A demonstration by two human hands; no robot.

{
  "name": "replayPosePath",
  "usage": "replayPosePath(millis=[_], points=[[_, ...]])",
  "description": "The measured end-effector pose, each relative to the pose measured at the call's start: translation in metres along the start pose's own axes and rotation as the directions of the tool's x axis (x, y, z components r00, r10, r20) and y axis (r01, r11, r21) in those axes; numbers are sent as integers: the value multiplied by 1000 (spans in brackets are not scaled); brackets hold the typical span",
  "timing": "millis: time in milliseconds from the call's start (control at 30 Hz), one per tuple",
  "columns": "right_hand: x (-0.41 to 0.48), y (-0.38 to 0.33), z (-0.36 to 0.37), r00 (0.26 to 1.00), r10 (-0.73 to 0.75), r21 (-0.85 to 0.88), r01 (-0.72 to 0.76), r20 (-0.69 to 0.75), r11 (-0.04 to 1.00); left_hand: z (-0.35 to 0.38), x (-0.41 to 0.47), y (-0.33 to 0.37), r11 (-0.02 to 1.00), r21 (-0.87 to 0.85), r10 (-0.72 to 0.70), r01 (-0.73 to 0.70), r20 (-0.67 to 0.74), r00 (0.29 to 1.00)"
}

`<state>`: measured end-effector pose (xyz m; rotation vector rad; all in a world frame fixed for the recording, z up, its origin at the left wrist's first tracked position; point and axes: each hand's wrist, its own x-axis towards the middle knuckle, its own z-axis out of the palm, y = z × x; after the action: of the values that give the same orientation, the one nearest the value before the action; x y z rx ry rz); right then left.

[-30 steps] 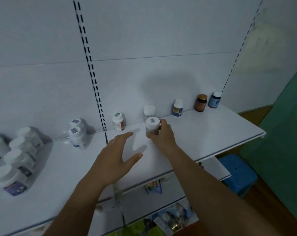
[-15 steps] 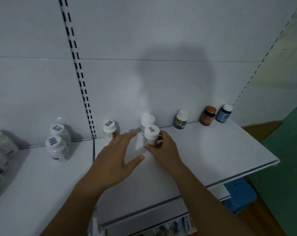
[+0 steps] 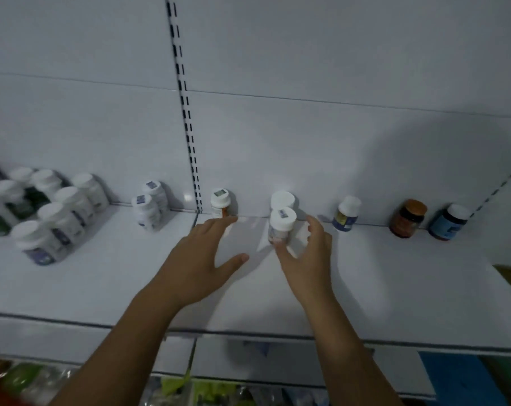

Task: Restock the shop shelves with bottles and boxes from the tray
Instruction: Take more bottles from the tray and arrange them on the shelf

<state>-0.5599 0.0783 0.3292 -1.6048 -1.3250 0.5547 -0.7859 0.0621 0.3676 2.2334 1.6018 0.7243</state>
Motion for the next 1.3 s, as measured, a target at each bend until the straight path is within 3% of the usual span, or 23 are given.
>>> replayPosePath(millis=[67,167,267,367,500,667,767,933,1300], points=[[-17,-17,-9,985,-170,3,170,36,985,-8,-16,3,997,57,-58,61,-45,997],[-36,-54,-10,890,-367,40,371,271,928,-25,-52,2,970,163,-158,179,-135,978],[-60,-95,11,689,-498,76,545,527,835,-46,-106,-5,919,227,-279,323,-207,938],[-91,-130,47,472,-575,126,689,668,713,-73,-170,-16,830,283,-407,480,-282,869],[-140,-170,103,236,-628,232,788,742,570,-118,-252,-34,672,290,-552,681,-417,722],[-219,-225,171,25,-659,364,817,752,446,-173,-349,-67,527,200,-639,826,-547,540],[-272,-262,218,-54,-668,417,818,742,397,-203,-405,-95,436,164,-670,885,-598,440],[-367,-322,306,-134,-652,478,790,746,385,-257,-503,-161,353,99,-708,930,-622,335],[-502,-413,474,-270,-605,527,796,749,297,-346,-637,-286,255,91,-740,963,-622,255]])
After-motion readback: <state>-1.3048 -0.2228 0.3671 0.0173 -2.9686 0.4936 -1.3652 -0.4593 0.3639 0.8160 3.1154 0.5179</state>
